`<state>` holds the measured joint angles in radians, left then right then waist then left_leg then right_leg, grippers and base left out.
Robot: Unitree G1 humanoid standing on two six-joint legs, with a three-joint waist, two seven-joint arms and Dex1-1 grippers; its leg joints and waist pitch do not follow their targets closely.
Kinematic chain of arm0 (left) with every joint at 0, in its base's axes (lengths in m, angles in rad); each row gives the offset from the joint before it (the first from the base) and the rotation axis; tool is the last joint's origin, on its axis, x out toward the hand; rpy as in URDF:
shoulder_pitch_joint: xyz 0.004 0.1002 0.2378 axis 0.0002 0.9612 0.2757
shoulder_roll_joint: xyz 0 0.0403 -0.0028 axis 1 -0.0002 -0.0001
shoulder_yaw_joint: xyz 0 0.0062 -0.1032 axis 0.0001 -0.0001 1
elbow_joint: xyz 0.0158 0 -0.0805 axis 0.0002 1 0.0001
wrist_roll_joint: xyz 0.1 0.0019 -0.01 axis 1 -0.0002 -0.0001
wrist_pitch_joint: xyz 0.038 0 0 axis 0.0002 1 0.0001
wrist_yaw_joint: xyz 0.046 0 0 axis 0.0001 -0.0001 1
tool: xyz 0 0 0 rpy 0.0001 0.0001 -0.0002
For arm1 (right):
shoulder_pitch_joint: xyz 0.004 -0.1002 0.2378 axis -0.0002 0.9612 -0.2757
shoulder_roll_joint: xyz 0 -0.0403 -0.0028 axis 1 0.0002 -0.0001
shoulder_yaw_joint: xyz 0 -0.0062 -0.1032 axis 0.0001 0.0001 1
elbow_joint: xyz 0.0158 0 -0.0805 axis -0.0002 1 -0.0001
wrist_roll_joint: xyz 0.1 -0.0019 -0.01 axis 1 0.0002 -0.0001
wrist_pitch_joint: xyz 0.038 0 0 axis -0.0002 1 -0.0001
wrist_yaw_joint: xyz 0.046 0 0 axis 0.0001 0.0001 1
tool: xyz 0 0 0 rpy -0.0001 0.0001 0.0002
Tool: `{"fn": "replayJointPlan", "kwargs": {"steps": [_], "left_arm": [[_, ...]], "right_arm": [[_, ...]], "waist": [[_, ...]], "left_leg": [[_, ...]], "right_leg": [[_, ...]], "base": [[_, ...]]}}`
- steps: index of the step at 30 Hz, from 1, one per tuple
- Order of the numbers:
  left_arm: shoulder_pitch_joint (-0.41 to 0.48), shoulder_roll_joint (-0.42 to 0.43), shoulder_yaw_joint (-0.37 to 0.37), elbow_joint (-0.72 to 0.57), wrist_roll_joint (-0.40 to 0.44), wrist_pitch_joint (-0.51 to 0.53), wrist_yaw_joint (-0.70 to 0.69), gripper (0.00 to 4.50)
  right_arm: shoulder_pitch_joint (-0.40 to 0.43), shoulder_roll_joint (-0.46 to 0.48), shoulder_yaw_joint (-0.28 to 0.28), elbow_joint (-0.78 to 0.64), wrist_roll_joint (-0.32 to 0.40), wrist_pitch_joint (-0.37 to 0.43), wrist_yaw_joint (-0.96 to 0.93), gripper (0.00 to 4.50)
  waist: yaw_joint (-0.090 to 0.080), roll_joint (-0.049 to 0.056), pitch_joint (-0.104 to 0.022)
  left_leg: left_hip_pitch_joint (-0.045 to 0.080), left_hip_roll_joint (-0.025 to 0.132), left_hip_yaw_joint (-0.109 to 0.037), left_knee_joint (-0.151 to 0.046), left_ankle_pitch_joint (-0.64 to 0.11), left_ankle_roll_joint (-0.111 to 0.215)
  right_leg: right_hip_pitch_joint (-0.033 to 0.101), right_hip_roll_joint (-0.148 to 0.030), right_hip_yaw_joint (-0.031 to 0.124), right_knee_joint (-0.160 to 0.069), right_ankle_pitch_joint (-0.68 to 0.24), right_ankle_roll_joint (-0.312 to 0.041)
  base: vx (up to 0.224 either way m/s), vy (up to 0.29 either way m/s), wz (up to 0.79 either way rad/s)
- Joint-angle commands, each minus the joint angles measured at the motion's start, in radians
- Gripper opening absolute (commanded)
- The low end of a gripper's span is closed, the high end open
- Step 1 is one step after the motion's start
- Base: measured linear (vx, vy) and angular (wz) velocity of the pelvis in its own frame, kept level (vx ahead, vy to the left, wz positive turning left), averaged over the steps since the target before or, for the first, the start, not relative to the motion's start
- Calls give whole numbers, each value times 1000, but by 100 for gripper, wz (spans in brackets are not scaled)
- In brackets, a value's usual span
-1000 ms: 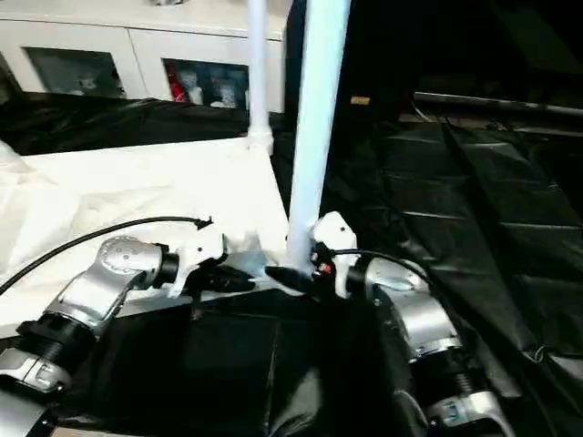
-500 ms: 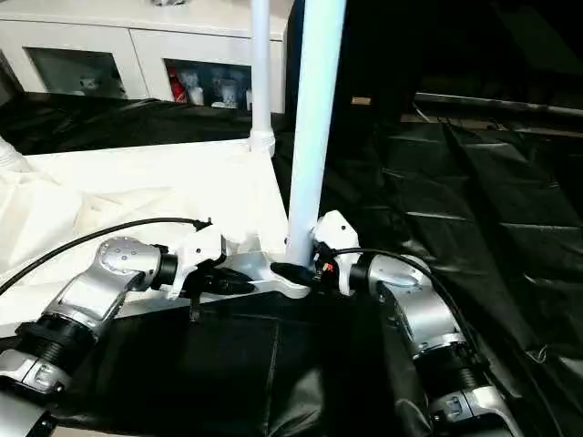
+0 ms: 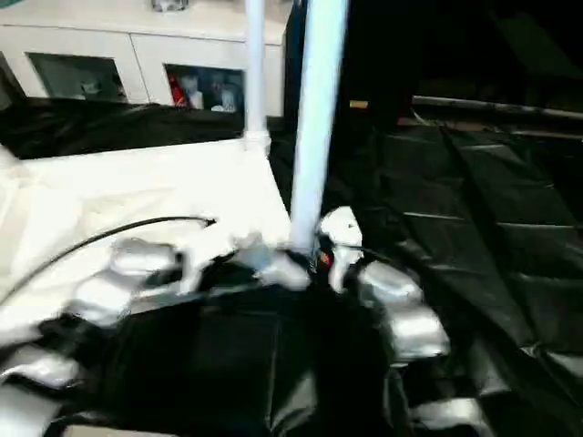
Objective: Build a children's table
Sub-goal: Rotate leg to tighten
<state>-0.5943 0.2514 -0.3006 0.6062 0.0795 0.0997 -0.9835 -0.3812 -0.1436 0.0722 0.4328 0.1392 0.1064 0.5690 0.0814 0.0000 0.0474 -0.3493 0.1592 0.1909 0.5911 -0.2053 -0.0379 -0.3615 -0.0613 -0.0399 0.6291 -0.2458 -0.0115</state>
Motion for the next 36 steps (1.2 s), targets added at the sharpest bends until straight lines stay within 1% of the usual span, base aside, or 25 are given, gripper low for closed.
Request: {"fn": "replayJointPlan", "kwargs": {"steps": [1,2,4,5,7,11,12,14,16,18,19,20,21,22,23,24,25,26,27,28,29,31,33,35,36], "left_arm": [[-3,-65,-1,32,-12,12,113,0],[-14,-81,-8,43,1,16,143,0],[-35,-113,-10,63,14,30,191,0],[-56,-142,-5,82,26,39,239,0],[-67,-157,-3,93,32,41,259,0],[-81,-167,0,123,51,11,273,0],[-80,-163,2,123,51,8,267,0],[-73,-147,-1,120,47,-4,228,0],[-68,-136,-2,116,42,-26,203,0],[-59,-126,2,103,27,-31,167,0],[-52,-112,1,95,20,-47,138,0],[-45,-98,-1,86,16,-50,113,0],[-42,-91,-2,83,15,-51,103,0],[-36,-78,-5,76,15,-57,87,0],[-31,-70,-6,69,9,-61,69,0],[-17,-50,-7,47,-5,-60,25,0],[-13,-43,-8,41,-7,-60,14,0],[-8,-33,-9,34,-11,-65,-5,0],[2,-13,-10,22,-18,-72,-35,0],[6,-4,-10,18,-19,-77,-44,0],[7,-1,-9,17,-19,-80,-48,0],[18,10,-4,0,-32,-77,-83,0],[25,18,-1,-16,-44,-70,-102,0],[31,24,-1,-30,-45,-66,-106,0],[34,26,-1,-34,-47,-64,-109,0]], "right_arm": [[21,52,30,62,-20,69,-77,200],[12,77,14,71,-27,80,-143,200],[-3,111,5,78,-47,96,-226,200],[-16,136,7,81,-65,103,-287,200],[-25,150,14,81,-76,109,-311,200],[-36,165,33,75,-104,83,-309,200],[-32,168,21,65,-79,75,-281,235],[-21,150,31,23,-43,65,-189,269],[-19,125,46,4,-42,61,-142,278],[-21,99,46,-12,-30,72,-104,304],[-21,69,46,-31,-16,86,-56,313],[-21,40,46,-47,-4,97,-14,319],[-21,27,46,-54,0,102,6,324],[-21,0,52,-68,6,113,44,333],[-18,-20,61,-76,0,117,73,346],[-8,-74,89,-99,-15,127,144,357],[-4,-90,97,-107,-18,131,166,357],[1,-111,105,-115,-26,128,192,357],[8,-142,112,-119,-34,121,228,357],[12,-154,114,-121,-34,118,245,357],[14,-156,114,-122,-32,120,251,357],[15,-166,112,-122,-35,123,258,357],[12,-166,106,-114,-26,124,261,357],[10,-169,110,-110,-21,126,267,357],[10,-170,113,-110,-21,127,270,342]], "waist": [[-7,-13,-35],[-7,-13,-36],[-8,-11,-35],[-5,-11,-35],[-4,-9,-35],[-3,-9,-39],[-2,-10,-39],[0,-12,-38],[0,-13,-38],[2,-15,-42],[2,-15,-40],[3,-15,-41],[5,-16,-44],[5,-9,-45],[4,-13,-46],[4,-16,-46],[7,-15,-48],[6,-13,-48],[4,-12,-48],[4,-15,-48],[3,-14,-47],[1,-14,-48],[-1,-12,-50],[-1,-14,-51],[-1,-14,-51]], "left_leg": [[10,82,-42,-87,-238,-13],[11,82,-42,-88,-241,-13],[16,80,-38,-87,-257,-17],[17,79,-39,-87,-258,-20],[16,80,-40,-88,-255,-22],[10,82,-39,-91,-238,-13],[10,81,-38,-91,-233,-7],[8,82,-37,-89,-236,6],[0,81,-38,-89,-222,18],[3,81,-35,-86,-197,26],[2,80,-34,-85,-189,33],[-2,79,-35,-84,-179,38],[-3,81,-34,-81,-156,48],[-5,81,-34,-80,-132,57],[-6,80,-33,-78,-121,61],[-9,78,-32,-76,-103,69],[-9,80,-31,-73,-84,79],[-7,80,-30,-71,-83,85],[-9,81,-30,-72,-82,83],[-8,81,-29,-72,-90,83],[-9,81,-29,-72,-92,83],[-6,83,-30,-73,-94,80],[-3,84,-29,-72,-83,80],[-5,83,-27,-70,-67,90],[-5,83,-27,-69,-65,93]], "right_leg": [[14,-106,58,-106,-333,-185],[14,-106,58,-106,-334,-181],[4,-104,63,-112,-346,-168],[3,-106,65,-114,-355,-164],[4,-106,64,-114,-355,-159],[9,-105,63,-108,-259,-160],[9,-105,62,-106,-241,-164],[11,-108,62,-108,-252,-167],[17,-110,62,-108,-254,-163],[15,-108,61,-107,-237,-166],[15,-108,61,-107,-227,-173],[19,-108,61,-105,-219,-174],[22,-109,60,-102,-191,-175],[22,-108,59,-97,-151,-184],[24,-106,58,-96,-129,-187],[26,-103,56,-93,-99,-193],[28,-104,55,-88,-65,-196],[25,-102,56,-88,-53,-201],[26,-102,54,-86,-40,-209],[26,-100,53,-85,-38,-213],[26,-101,54,-84,-38,-216],[25,-100,53,-83,-38,-226],[25,-99,52,-78,-5,-242],[27,-100,52,-75,33,-252],[28,-100,52,-74,38,-253]], "base": [[0,0,0],[0,0,0],[0,0,0],[0,0,0],[0,0,0],[0,0,0],[0,0,0],[0,0,0],[0,0,0],[0,0,0],[0,0,0],[0,0,0],[0,0,0],[0,0,0],[0,0,0],[0,0,0],[0,0,0],[0,0,0],[0,0,0],[0,0,0],[0,0,0],[0,0,0],[0,0,0],[0,0,0],[0,0,0]]}}
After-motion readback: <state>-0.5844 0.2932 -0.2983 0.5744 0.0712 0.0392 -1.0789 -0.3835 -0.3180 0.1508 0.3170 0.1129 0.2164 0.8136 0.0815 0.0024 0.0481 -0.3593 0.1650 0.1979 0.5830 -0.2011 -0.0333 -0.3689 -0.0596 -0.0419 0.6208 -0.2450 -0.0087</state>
